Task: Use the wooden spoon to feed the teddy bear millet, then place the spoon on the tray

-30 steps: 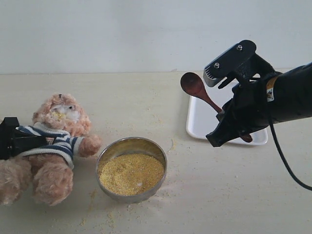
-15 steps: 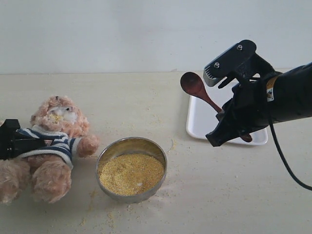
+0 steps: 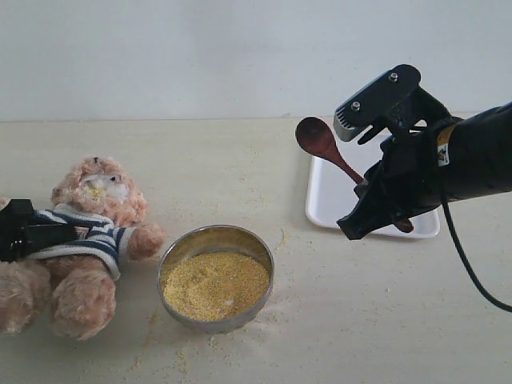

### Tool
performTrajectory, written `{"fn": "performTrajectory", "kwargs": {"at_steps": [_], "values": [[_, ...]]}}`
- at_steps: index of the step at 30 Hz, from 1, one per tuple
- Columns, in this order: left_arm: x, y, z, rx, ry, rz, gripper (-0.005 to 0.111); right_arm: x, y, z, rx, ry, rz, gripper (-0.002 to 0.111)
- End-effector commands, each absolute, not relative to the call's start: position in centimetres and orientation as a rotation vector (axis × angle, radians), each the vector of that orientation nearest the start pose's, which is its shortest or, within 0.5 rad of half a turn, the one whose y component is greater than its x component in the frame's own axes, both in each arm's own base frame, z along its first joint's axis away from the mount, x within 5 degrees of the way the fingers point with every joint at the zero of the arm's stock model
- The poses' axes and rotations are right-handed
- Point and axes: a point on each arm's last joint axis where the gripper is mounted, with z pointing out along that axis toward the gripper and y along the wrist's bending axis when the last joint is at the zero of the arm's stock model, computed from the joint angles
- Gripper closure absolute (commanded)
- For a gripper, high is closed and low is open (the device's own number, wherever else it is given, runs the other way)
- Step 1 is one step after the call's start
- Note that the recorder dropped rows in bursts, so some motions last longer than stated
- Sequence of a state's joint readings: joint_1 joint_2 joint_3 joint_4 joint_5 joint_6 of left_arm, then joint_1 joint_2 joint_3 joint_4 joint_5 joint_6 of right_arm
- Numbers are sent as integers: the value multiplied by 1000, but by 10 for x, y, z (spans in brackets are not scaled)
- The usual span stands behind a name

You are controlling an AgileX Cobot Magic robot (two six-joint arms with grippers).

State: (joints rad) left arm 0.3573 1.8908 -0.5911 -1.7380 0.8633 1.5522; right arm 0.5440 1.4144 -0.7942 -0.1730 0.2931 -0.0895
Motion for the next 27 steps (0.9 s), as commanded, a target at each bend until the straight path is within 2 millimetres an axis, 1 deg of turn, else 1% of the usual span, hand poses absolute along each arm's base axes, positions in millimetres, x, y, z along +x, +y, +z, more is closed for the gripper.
{"fn": "performTrajectory", "kwargs": {"at_steps": [1,3,5,9,13,16,21,25,27], "values": [[274,29,100,-373,2358,-983,37,246,142,237,-896,2195,77,108],[274,29,100,-371,2356,-985,30,246,142,237,-896,2195,77,108],[274,29,100,-371,2356,-985,28,246,142,237,-896,2195,77,108],[274,29,100,-381,2352,-998,28,246,142,237,-896,2195,77,108],[274,29,100,-335,2350,-978,28,246,142,237,-896,2195,77,108],[274,34,101,-345,2332,-981,28,246,142,237,-896,2195,77,108],[273,49,107,-391,2253,-1025,28,246,142,237,-894,2196,79,108],[269,59,113,-478,2191,-1120,28,246,142,237,-894,2196,79,108],[266,63,115,-492,2172,-1163,28,246,142,237,-887,2197,85,108]]}}
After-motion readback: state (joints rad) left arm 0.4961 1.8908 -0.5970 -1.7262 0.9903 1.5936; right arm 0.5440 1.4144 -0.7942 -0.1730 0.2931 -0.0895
